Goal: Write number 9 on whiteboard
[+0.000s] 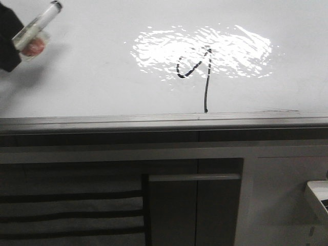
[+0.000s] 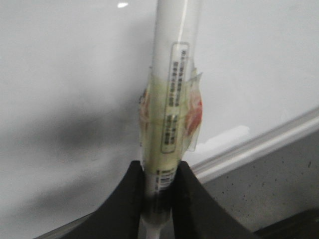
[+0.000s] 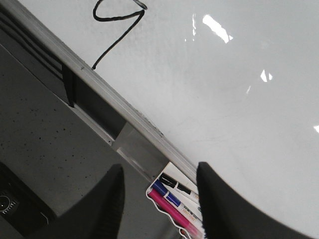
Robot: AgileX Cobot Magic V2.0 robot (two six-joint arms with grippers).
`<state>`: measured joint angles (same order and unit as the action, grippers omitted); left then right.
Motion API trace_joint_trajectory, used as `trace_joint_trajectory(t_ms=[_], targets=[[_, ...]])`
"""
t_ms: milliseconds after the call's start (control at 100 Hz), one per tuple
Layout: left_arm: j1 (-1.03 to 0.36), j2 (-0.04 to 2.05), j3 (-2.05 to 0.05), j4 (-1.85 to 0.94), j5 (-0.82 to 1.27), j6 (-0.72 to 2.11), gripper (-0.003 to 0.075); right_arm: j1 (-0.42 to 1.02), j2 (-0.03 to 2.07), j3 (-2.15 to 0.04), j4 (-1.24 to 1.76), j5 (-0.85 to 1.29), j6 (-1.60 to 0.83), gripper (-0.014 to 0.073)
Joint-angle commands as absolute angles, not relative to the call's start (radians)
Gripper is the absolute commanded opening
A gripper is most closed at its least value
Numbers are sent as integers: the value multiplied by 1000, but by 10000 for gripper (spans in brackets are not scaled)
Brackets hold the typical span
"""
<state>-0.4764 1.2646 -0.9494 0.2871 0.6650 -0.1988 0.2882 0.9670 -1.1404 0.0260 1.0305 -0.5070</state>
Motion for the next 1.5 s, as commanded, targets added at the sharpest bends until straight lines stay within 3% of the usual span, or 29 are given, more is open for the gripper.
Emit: trace_joint_trajectory(t_ms=[0,190,570,660,880,950,1110,1270,1490], targets=[[-423,1235,-928,325,519,-300,-13,282,957,-1170,20,963,-505,292],[-344,1254,-899,277,394,-329,-13,282,957,-1170,20,962,-505,292],[-342,1296,-899,194,324,-329,11,282,957,-1170,20,959,-505,292],[-342,1296,-899,180,318,-329,81,282,957,-1170,20,959,-500,292],[-342,1296,-899,164,313,-329,337,282,957,-1170,20,948,-498,292],[-342,1296,-899,168,313,-329,382,282,957,-1170,20,934,-498,292],[-342,1241,-911,211,349,-323,381,282,957,-1170,20,936,-427,292],[-342,1076,-917,235,434,-282,357,282,920,-1155,6,951,-179,290],[-342,788,-795,235,523,-206,323,282,770,-927,15,773,-44,289]])
